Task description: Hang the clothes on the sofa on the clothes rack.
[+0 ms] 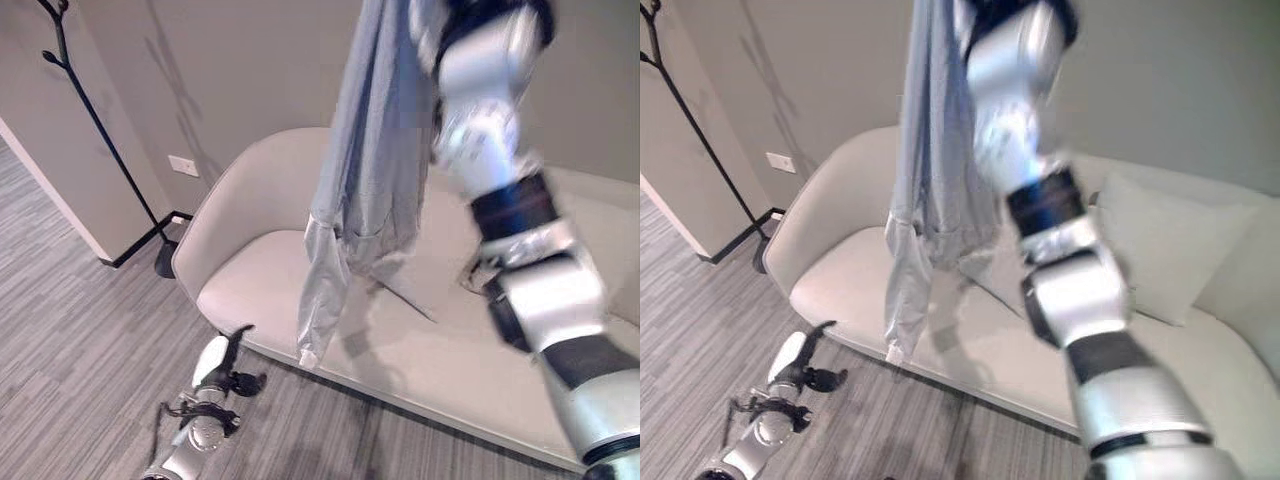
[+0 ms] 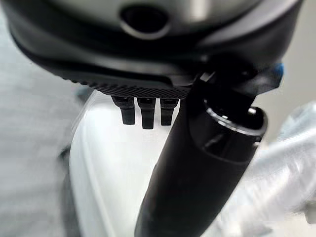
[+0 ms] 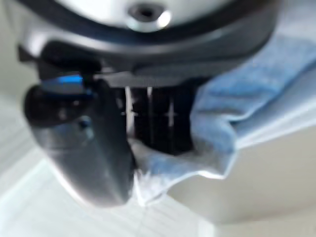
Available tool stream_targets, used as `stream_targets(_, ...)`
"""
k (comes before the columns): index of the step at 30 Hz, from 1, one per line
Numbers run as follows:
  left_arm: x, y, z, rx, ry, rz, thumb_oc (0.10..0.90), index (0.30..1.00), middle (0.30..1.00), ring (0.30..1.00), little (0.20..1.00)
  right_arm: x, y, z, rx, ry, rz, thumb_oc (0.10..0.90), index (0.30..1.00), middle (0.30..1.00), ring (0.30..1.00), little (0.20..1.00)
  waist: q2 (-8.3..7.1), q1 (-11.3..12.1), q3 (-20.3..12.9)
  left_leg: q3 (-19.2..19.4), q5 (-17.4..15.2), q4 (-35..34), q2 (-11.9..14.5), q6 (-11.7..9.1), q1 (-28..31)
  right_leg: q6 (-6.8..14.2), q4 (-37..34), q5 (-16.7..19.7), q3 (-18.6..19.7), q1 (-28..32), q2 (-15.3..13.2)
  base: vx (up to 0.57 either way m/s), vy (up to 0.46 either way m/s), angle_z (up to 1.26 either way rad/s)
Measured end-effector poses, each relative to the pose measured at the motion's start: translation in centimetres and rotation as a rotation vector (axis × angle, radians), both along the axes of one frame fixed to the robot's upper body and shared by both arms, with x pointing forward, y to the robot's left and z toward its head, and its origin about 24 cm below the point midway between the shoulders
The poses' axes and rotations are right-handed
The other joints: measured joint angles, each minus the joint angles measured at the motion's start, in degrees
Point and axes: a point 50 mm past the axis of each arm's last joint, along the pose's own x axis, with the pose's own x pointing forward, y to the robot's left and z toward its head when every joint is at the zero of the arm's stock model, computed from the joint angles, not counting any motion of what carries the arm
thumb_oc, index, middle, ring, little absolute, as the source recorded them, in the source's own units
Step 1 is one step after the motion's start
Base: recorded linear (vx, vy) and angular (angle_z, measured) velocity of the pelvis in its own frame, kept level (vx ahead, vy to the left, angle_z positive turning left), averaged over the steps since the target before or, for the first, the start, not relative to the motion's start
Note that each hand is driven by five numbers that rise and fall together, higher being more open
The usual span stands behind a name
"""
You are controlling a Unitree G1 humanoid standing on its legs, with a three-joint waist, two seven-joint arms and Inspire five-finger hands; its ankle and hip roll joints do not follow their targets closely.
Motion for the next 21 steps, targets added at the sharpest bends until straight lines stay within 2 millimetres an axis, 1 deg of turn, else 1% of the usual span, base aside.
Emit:
stream_targets(1, -0.1, 0.3, 0.0, 0.016, -0.005, 0.013, 0.800, 0.900, 0.900, 0.900, 0.900, -0.1, -0.1, 0.1, 0.005, -0.014, -0.004, 0.400, 0.300, 0.300, 0.300, 0.300, -0.15, -0.29, -0.12, 0.03, 0.00, -0.04, 0.00, 0.00, 0.10, 0.00, -0.11, 0.00, -0.01, 0.14, 0.02, 0.00, -0.037, 0.00)
stream_targets(2, -0.2, 0.9, 0.1, 0.046, -0.033, 0.053, 0.800, 0.900, 0.900, 0.900, 0.900, -0.1, -0.2, 0.2, -0.007, -0.020, -0.022, 0.400, 0.300, 0.300, 0.300, 0.300, -0.18, -1.23, -0.16, -0.01, 0.00, -0.28, 0.08, 0.00, 0.12, -0.06, -0.18, 0.06, -0.06, 0.16, 0.18, -0.01, -0.030, -0.02)
stream_targets(4, -0.3, 1.7, 0.3, 0.069, -0.072, 0.111, 0.800, 0.900, 0.900, 0.900, 0.900, 0.4, 0.2, -0.2, -0.025, 0.006, -0.015, 0.400, 0.300, 0.300, 0.300, 0.300, -0.50, -1.84, -0.24, 0.36, 0.03, -0.39, 0.27, -0.04, 0.11, -0.33, -0.23, 0.27, 0.47, -0.23, 0.35, -0.01, -0.029, -0.10)
stream_targets(7, -0.3, 2.2, 0.9, 0.111, -0.155, 0.169, 0.800, 0.900, 0.900, 0.900, 0.900, 0.4, 1.8, -0.8, -0.060, 0.016, 0.036, 0.400, 0.300, 0.300, 0.300, 0.300, -0.78, -2.94, -0.42, 1.19, 0.35, -1.18, 0.57, -0.42, 0.13, -0.54, -0.27, 0.43, 1.37, -1.08, 0.58, -0.01, -0.013, -0.13)
stream_targets(8, -0.3, 2.4, 1.1, 0.125, -0.180, 0.185, 0.800, 0.900, 0.900, 0.900, 0.900, 0.2, 2.4, -0.9, -0.075, 0.011, 0.059, 0.400, 0.300, 0.300, 0.300, 0.300, -0.95, -3.11, -0.46, 1.53, 0.36, -1.27, 0.65, -0.40, 0.11, -0.61, -0.28, 0.51, 1.53, -1.34, 0.65, 0.00, -0.010, -0.13)
stream_targets(10, 0.0, 2.4, 1.5, 0.132, -0.218, 0.207, 0.800, 0.900, 0.900, 0.900, 0.900, -0.4, 3.2, -1.5, -0.097, -0.010, 0.107, 0.400, 0.300, 0.300, 0.300, 0.300, -1.21, -4.39, -0.65, 1.67, 0.37, -1.44, 0.65, -0.40, 0.12, -0.60, -0.30, 0.52, 1.71, -1.55, 0.64, 0.00, -0.014, -0.06)
stream_targets(12, 0.9, 2.1, 2.1, 0.129, -0.268, 0.214, 0.800, 0.900, 0.900, 0.900, 0.900, -0.7, 4.1, -1.9, -0.136, -0.026, 0.148, 0.400, 0.300, 0.300, 0.300, 0.300, -1.34, -5.43, -0.70, 2.09, 0.42, -1.73, 0.65, -0.34, 0.15, -0.49, -0.39, 0.64, 2.47, -2.13, 0.67, 0.00, -0.001, -0.14)
stream_targets(13, 2.0, 1.4, 2.8, 0.120, -0.310, 0.187, 0.800, 0.900, 0.900, 0.900, 0.900, -0.8, 4.5, -2.0, -0.156, -0.037, 0.171, 0.400, 0.300, 0.300, 0.300, 0.300, -1.41, -5.35, -0.73, 2.62, 0.48, -1.95, 0.65, -0.25, 0.18, -0.45, -0.52, 0.86, 3.03, -2.26, 0.65, 0.00, 0.014, -0.17)
stream_targets(14, 2.5, 1.0, 3.2, 0.106, -0.331, 0.176, 0.800, 0.900, 0.900, 0.900, 0.900, -0.8, 4.5, -2.0, -0.158, -0.037, 0.174, 0.400, 0.300, 0.300, 0.300, 0.300, -1.45, -6.05, -0.74, 2.64, 0.48, -2.03, 0.63, -0.25, 0.24, -0.45, -0.52, 0.86, 3.05, -2.28, 0.65, 0.00, 0.014, -0.11)
stream_targets(17, 4.1, -0.7, 4.0, 0.065, -0.374, 0.130, 0.800, 0.900, 0.900, 0.900, 0.900, -0.8, 4.5, -2.2, -0.148, -0.036, 0.188, 0.400, 0.300, 0.300, 0.300, 0.300, -1.56, -6.79, -0.74, 2.87, 0.48, -2.23, 0.61, -0.24, 0.31, -0.43, -0.54, 0.88, 3.35, -2.43, 0.59, 0.01, -0.006, -0.05)
stream_targets(18, 4.9, -2.2, 4.3, 0.014, -0.392, 0.113, 0.800, 0.900, 0.900, 0.900, 0.900, -0.9, 4.7, -2.2, -0.138, -0.040, 0.197, 0.400, 0.300, 0.300, 0.300, 0.300, -1.55, -7.62, -0.74, 2.94, 0.48, -2.43, 0.65, -0.25, 0.37, -0.44, -0.54, 0.87, 3.41, -2.50, 0.65, 0.03, -0.019, -0.14)
stream_targets(19, 5.6, -4.4, 4.4, -0.046, -0.397, 0.065, 0.800, 0.900, 0.900, 0.900, 0.900, -1.2, 5.2, -2.2, -0.123, -0.053, 0.232, 0.400, 0.300, 0.300, 0.300, 0.300, -1.55, -8.02, -0.74, 3.39, 0.48, -2.71, 0.66, -0.24, 0.61, -0.44, -0.54, 0.87, 4.17, -2.79, 0.66, 0.01, -0.012, -0.14)
stream_targets(21, 6.0, -6.7, 4.3, -0.111, -0.385, 0.010, 0.800, 0.900, 0.900, 0.900, 0.900, -1.8, 6.1, -2.2, -0.112, -0.077, 0.283, 0.400, 0.300, 0.300, 0.300, 0.300, -1.55, -9.28, -0.74, 3.63, 0.48, -2.98, 0.68, -0.24, 0.77, -0.44, -0.54, 0.87, 4.54, -2.94, 0.69, 0.02, -0.017, -0.15)
